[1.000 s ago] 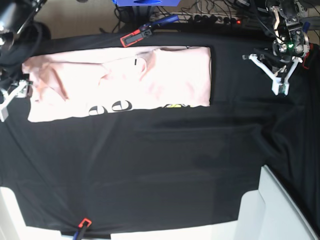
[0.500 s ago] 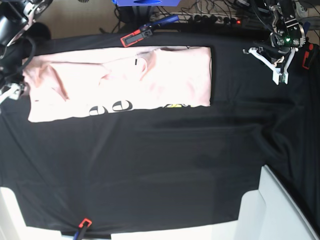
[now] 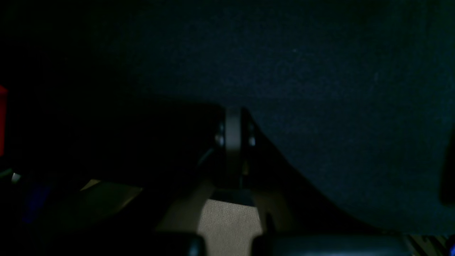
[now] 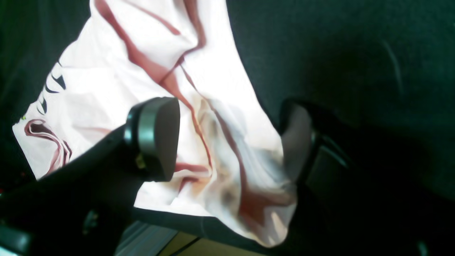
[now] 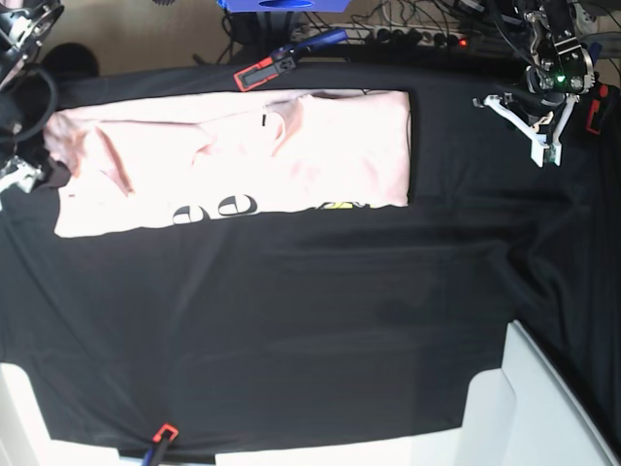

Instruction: Fold the T-shirt properly

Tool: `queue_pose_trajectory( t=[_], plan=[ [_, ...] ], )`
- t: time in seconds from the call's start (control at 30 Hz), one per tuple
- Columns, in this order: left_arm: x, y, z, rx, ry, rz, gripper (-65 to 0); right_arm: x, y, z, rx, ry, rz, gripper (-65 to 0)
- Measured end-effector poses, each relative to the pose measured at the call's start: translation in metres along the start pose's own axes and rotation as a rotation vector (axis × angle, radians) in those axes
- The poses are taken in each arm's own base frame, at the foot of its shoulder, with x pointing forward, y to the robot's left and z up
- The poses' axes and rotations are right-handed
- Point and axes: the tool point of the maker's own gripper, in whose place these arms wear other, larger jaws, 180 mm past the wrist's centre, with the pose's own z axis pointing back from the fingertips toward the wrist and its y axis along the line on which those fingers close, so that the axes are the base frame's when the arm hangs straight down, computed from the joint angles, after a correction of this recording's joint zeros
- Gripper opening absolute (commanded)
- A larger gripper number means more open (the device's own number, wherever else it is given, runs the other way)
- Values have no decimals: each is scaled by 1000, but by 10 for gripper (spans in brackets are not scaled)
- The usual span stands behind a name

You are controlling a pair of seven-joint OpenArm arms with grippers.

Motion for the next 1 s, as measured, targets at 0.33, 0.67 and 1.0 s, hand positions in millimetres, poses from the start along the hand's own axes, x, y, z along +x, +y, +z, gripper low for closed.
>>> queue_pose_trajectory(
  t=[0.33, 0.67, 1.0],
  plan=[
    [11, -19, -5, -38, -15, -32, -650, -19, 35, -24, 73, 51, 60, -235],
    [31, -65, -14, -123, -52, -42, -650, -36, 57, -32, 118, 55, 89, -254],
    [37, -88, -25, -163, -61, -74, -650, -57, 45, -30, 81, 116, 81, -643]
  ],
)
